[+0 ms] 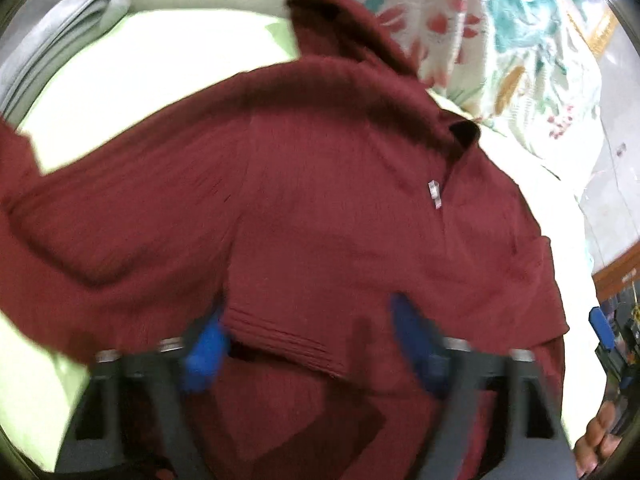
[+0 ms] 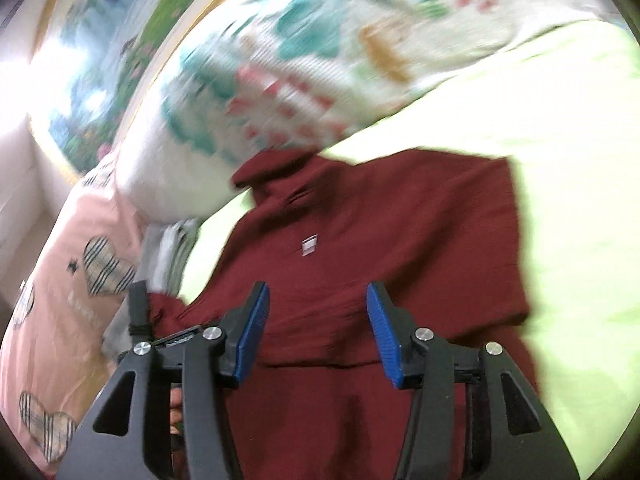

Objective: Fold large clothes

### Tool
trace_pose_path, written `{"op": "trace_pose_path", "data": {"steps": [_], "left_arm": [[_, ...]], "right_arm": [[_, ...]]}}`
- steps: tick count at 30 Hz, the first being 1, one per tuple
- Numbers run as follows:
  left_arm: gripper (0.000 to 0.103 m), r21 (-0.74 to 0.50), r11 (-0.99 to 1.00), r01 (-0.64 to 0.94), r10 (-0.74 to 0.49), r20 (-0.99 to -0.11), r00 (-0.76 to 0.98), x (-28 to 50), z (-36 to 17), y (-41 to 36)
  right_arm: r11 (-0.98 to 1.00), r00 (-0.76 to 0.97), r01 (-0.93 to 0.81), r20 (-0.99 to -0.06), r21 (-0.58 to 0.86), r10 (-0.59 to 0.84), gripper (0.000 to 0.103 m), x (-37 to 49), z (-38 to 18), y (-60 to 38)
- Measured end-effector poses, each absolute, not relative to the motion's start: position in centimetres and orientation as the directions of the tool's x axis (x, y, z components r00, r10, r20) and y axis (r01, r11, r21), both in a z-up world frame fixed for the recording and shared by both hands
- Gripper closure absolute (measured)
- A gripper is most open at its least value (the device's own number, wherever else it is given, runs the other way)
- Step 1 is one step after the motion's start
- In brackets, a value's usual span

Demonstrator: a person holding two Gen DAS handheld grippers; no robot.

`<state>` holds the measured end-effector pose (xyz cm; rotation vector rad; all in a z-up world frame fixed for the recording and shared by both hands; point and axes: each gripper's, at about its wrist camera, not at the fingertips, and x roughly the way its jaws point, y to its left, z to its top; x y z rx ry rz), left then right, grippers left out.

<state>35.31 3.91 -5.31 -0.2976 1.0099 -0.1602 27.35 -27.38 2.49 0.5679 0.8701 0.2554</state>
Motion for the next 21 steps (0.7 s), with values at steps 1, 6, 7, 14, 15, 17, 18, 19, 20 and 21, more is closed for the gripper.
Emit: {"op": "trace_pose_path", "data": {"steps": [1, 6, 7, 14, 15, 17, 18, 19, 20, 21], "left_arm": [[0.080, -0.323, 0.946, 0.006, -0.279, -0.808, 0.519, 35.9, -5.3, 3.6], [0.099, -0.240, 0.971, -0.003, -0.183, -0.750, 0.636, 35.7, -3.2, 3.0], [0.099, -0.238, 0.971, -0.019, -0.165, -0.726, 0.667, 35.3, -2.5, 3.8], [0.099, -0.296, 0.946, -0.133, -0.130, -0.723, 0.679, 35.4, -3.5, 8.3], [0.099, -0.288, 0.949, -0.131, -0.126, -0.724, 0.678, 35.4, -3.7, 8.1], [0.098, -0.276, 0.954, -0.119, -0.123, -0.720, 0.683, 35.2, -3.8, 7.7], [0.098, -0.272, 0.955, -0.117, -0.121, -0.718, 0.685, 35.1, -3.8, 7.7], [0.098, -0.270, 0.956, -0.115, -0.120, -0.718, 0.686, 34.9, -3.7, 7.7], [0.098, -0.269, 0.956, -0.113, -0.121, -0.716, 0.687, 34.8, -3.7, 7.7], [0.098, -0.271, 0.957, -0.108, -0.124, -0.712, 0.691, 34.7, -3.5, 7.8]], "right_arm": [[0.822, 0.644, 0.051, -0.648, 0.567, 0.407, 0.051, 27.3, 2.4, -28.8], [0.828, 0.657, 0.173, -0.689, 0.534, 0.307, 0.051, 28.3, 1.5, -33.0], [0.830, 0.659, 0.188, -0.694, 0.525, 0.289, 0.051, 28.5, 1.4, -33.8], [0.851, 0.577, 0.258, -0.779, 0.458, 0.245, 0.050, 32.6, -1.2, -35.9], [0.856, 0.561, 0.255, -0.790, 0.450, 0.248, 0.050, 33.4, -1.7, -35.8], [0.872, 0.526, 0.239, -0.812, 0.427, 0.253, 0.050, 35.2, -2.8, -35.0], [0.881, 0.502, 0.228, -0.826, 0.414, 0.258, 0.050, 36.1, -3.5, -34.5], [0.892, 0.472, 0.219, -0.843, 0.395, 0.257, 0.050, 36.7, -4.3, -34.0], [0.901, 0.446, 0.218, -0.859, 0.376, 0.251, 0.051, 37.2, -5.1, -33.6], [0.905, 0.424, 0.217, -0.870, 0.366, 0.251, 0.053, 37.7, -5.8, -33.3]]}}
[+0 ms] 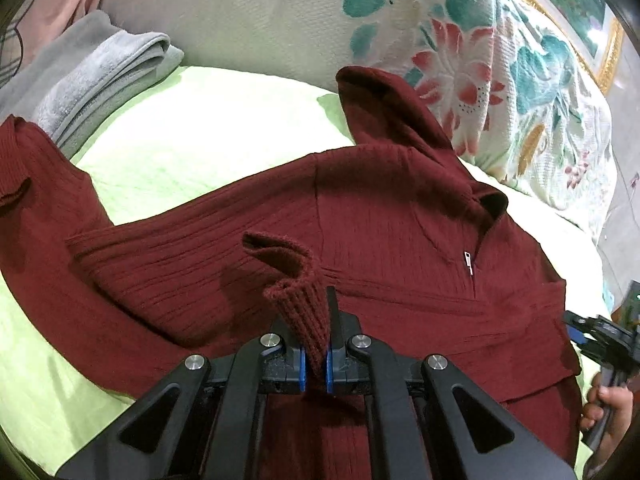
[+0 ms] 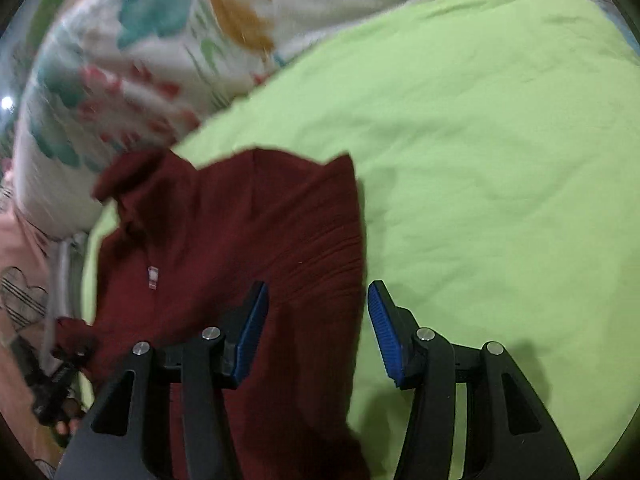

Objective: Fold large clothes

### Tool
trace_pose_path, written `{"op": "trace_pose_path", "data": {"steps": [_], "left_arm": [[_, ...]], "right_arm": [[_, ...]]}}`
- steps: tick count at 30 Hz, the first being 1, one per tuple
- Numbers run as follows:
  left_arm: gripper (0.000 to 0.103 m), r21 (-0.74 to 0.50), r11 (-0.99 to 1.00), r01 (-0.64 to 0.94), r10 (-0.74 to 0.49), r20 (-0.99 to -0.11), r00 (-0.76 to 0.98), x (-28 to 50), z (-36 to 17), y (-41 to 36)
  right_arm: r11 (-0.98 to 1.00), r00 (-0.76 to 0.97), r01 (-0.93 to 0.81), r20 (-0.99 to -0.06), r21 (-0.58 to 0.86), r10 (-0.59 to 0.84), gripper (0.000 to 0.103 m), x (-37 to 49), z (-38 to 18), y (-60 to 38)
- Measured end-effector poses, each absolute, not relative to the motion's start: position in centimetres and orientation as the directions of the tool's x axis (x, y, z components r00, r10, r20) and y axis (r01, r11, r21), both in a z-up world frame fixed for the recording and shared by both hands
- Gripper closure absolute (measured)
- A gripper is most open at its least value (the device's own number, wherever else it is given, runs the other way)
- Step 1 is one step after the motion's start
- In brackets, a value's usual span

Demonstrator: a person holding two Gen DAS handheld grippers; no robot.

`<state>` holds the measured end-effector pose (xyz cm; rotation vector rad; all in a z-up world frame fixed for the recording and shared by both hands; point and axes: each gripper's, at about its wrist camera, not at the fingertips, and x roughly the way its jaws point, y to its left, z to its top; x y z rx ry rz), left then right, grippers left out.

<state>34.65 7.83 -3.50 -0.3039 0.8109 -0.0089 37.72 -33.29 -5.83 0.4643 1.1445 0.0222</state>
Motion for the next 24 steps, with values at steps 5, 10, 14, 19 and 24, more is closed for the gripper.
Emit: {"op": "trace_pose_path", "data": {"steps": [5, 10, 14, 19, 24], "left_arm": [[0.098, -0.296, 0.952, -0.082, -0.144, -0.665, 0.733, 34.1, -2.3, 8.2], [0.098, -0.243, 0.966, -0.091, -0.106, -0.689, 0.717, 34.6, -3.4, 7.3], [0.098, -0.232, 0.969, -0.083, -0.104, -0.690, 0.716, 34.1, -4.0, 7.3], [0.096, -0.244, 0.966, -0.082, -0.117, -0.699, 0.706, 33.6, -3.9, 8.1], [0.087, -0.261, 0.959, -0.107, -0.108, -0.689, 0.717, 30.4, -2.6, 11.3]], "right_arm": [[0.924, 0.471, 0.177, -0.853, 0.339, 0.223, 0.094, 38.2, -3.8, -33.9], [0.955, 0.430, 0.204, -0.896, 0.214, 0.109, 0.088, 38.3, -3.8, -33.6], [0.961, 0.511, 0.170, -0.853, 0.219, 0.104, 0.082, 35.8, -1.6, -31.6], [0.960, 0.401, -0.006, -0.879, 0.280, 0.259, 0.052, 34.3, -3.5, -26.0], [0.959, 0.388, 0.003, -0.884, 0.283, 0.259, 0.051, 32.8, -4.1, -24.9]]}}
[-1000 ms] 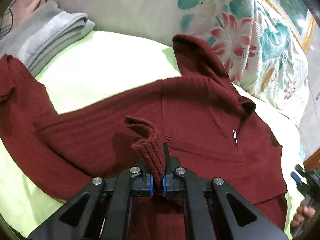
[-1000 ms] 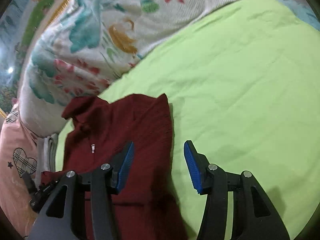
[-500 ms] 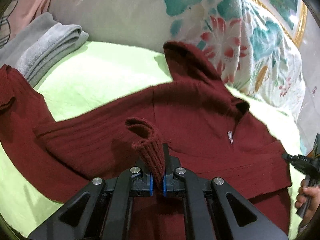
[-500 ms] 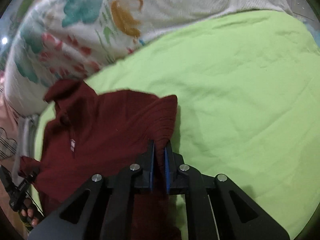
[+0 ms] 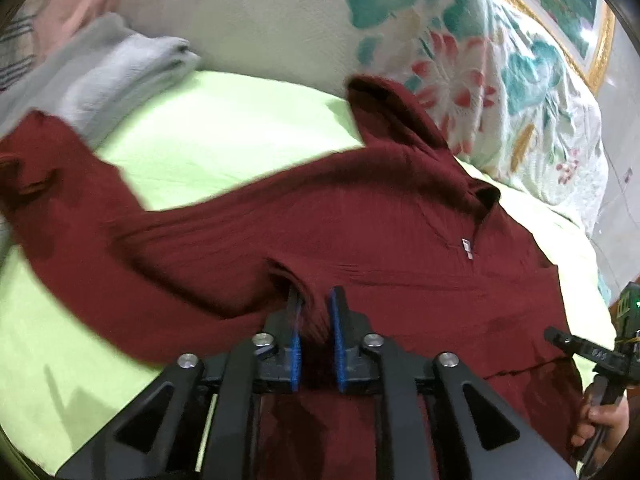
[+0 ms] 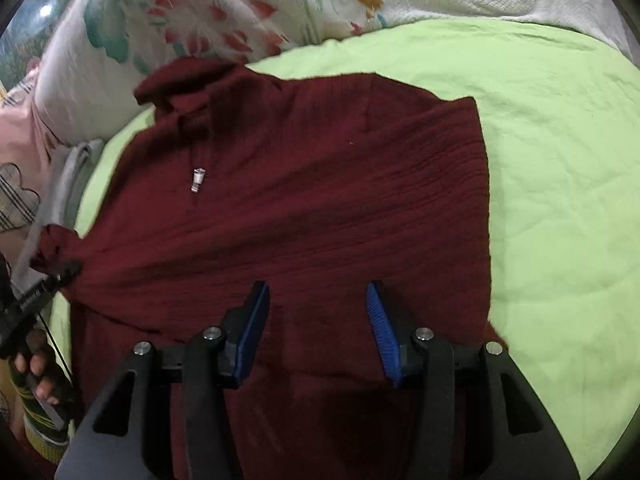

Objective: Fold large clothes

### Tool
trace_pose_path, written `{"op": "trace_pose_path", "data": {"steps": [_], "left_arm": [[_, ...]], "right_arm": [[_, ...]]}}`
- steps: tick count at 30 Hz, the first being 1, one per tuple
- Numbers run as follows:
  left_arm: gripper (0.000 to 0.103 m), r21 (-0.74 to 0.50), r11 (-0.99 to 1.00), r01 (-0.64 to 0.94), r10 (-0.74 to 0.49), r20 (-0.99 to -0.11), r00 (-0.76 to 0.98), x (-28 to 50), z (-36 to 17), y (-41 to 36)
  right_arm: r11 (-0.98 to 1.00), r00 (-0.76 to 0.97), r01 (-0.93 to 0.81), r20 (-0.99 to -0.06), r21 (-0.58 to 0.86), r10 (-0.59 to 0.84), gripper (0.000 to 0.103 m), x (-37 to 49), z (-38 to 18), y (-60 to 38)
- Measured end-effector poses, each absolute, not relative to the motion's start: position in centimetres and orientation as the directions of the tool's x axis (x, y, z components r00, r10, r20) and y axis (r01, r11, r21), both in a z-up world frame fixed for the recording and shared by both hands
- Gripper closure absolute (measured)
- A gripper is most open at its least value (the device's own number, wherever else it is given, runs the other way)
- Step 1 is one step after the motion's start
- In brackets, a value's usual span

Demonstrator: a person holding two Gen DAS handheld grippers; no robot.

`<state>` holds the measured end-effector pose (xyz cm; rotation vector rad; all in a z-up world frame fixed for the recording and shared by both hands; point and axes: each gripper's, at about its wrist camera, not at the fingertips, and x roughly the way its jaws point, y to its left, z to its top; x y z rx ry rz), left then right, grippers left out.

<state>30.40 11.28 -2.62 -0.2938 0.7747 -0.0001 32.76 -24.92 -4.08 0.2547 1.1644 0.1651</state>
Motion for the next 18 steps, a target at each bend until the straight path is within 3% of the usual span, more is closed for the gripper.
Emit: {"op": "trace_pose_path", "data": {"steps": [2, 6, 8, 10, 15, 18], "left_arm": [[0.084, -0.240, 0.959, -0.147, -0.059, -0.681, 0.730, 29.0, -1.9, 13.4], [0.062, -0.228, 0.937, -0.266, 0.038, -0.688, 0.724, 27.1, -1.3, 19.5], [0.061, -0.228, 0.911, -0.343, 0.091, -0.701, 0.707, 26.7, -1.2, 22.7], [0.054, -0.229, 0.891, -0.391, 0.123, -0.709, 0.695, 26.6, -1.0, 24.8], [0.050, -0.411, 0.800, -0.436, 0.029, -0.700, 0.714, 27.4, -0.5, 30.4], [0.044, -0.460, 0.760, -0.459, 0.016, -0.693, 0.721, 28.6, -0.3, 32.3]], "right_arm": [[0.943, 0.410, 0.008, -0.861, 0.334, 0.301, 0.051, 31.6, -2.9, -25.0], [0.932, 0.436, -0.028, -0.835, 0.360, 0.336, 0.051, 29.5, -1.3, -24.1], [0.925, 0.430, -0.047, -0.829, 0.376, 0.359, 0.051, 28.3, -1.0, -23.3], [0.923, 0.417, -0.052, -0.831, 0.382, 0.368, 0.051, 27.9, -1.2, -22.3], [0.923, 0.386, -0.062, -0.844, 0.379, 0.372, 0.051, 27.2, -2.1, -20.6], [0.922, 0.372, -0.071, -0.848, 0.380, 0.378, 0.051, 27.0, -2.3, -19.8]]}}
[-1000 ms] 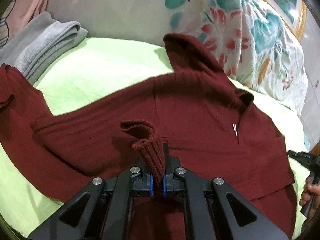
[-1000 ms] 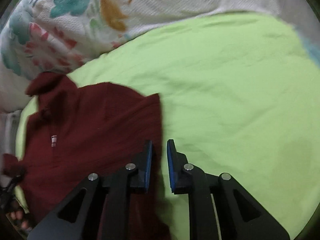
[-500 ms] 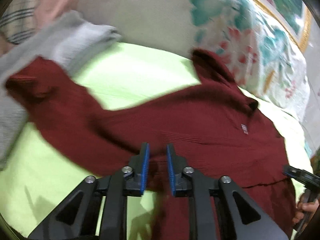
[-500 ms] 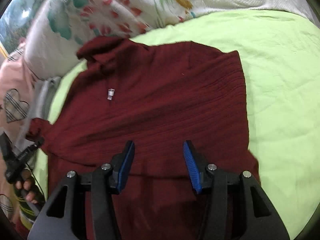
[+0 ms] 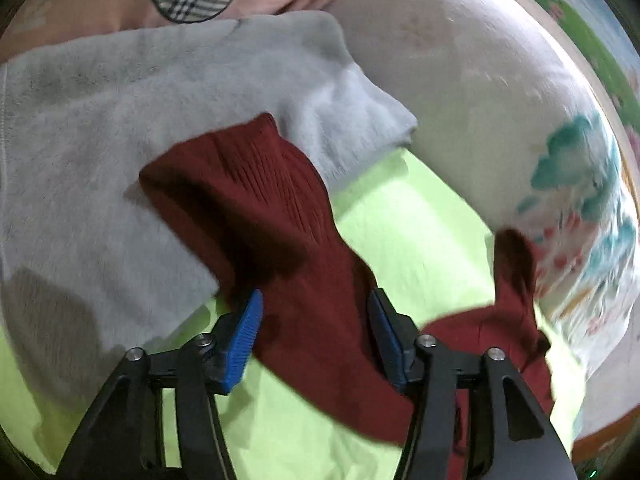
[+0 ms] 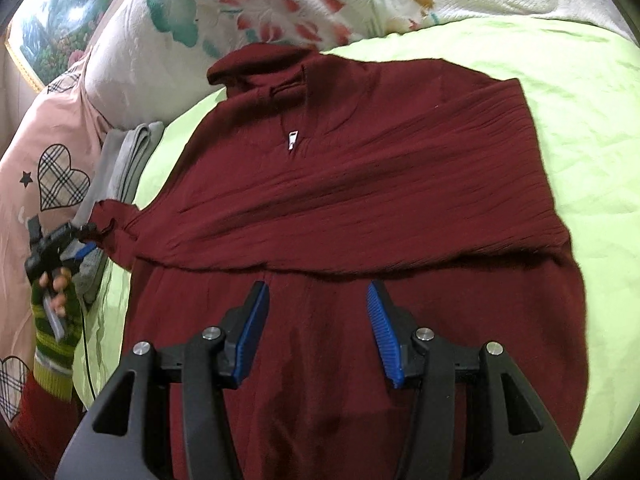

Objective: Fold large clothes

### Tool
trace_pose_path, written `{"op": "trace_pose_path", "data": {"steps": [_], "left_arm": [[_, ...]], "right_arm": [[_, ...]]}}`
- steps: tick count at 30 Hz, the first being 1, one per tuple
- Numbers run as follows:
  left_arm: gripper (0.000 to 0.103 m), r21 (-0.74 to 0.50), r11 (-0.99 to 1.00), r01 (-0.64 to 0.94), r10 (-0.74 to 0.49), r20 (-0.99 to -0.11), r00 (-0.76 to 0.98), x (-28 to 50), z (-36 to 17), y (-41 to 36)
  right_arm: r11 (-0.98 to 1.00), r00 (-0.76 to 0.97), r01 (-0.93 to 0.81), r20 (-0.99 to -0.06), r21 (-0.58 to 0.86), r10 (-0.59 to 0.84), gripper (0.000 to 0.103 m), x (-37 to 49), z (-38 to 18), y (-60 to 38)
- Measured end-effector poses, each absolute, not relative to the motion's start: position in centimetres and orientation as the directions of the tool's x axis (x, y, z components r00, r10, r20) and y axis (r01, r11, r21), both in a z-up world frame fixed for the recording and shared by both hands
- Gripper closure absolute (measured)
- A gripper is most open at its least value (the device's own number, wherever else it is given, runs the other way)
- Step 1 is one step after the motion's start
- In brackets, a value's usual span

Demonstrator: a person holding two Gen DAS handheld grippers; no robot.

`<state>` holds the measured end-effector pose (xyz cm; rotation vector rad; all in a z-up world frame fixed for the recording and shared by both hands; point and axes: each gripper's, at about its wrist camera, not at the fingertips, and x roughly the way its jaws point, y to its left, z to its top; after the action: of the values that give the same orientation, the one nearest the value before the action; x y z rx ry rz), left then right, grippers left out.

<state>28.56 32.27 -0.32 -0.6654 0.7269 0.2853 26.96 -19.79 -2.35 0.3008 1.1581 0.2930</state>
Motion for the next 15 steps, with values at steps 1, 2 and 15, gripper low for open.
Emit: {"op": "trace_pose_path", "data": {"steps": [1, 2, 15], "left_arm": [[0.043, -0.470, 0.749, -0.467, 0.014, -0.693, 0.720, 29.0, -0.4, 32.7], [0.043, -0.479, 0.738, -0.475, 0.010, -0.696, 0.718, 29.5, -0.4, 33.1], [0.098, -0.471, 0.766, -0.437, 0.039, -0.645, 0.763, 29.4, 2.1, 32.2]], "right_arm": [[0.922, 0.368, -0.075, -0.849, 0.379, 0.379, 0.051, 26.9, -2.4, -19.7], [0.923, 0.366, -0.078, -0.850, 0.378, 0.379, 0.051, 26.7, -2.4, -19.7], [0.928, 0.384, -0.026, -0.853, 0.372, 0.353, 0.051, 26.2, -2.7, -21.3]]}}
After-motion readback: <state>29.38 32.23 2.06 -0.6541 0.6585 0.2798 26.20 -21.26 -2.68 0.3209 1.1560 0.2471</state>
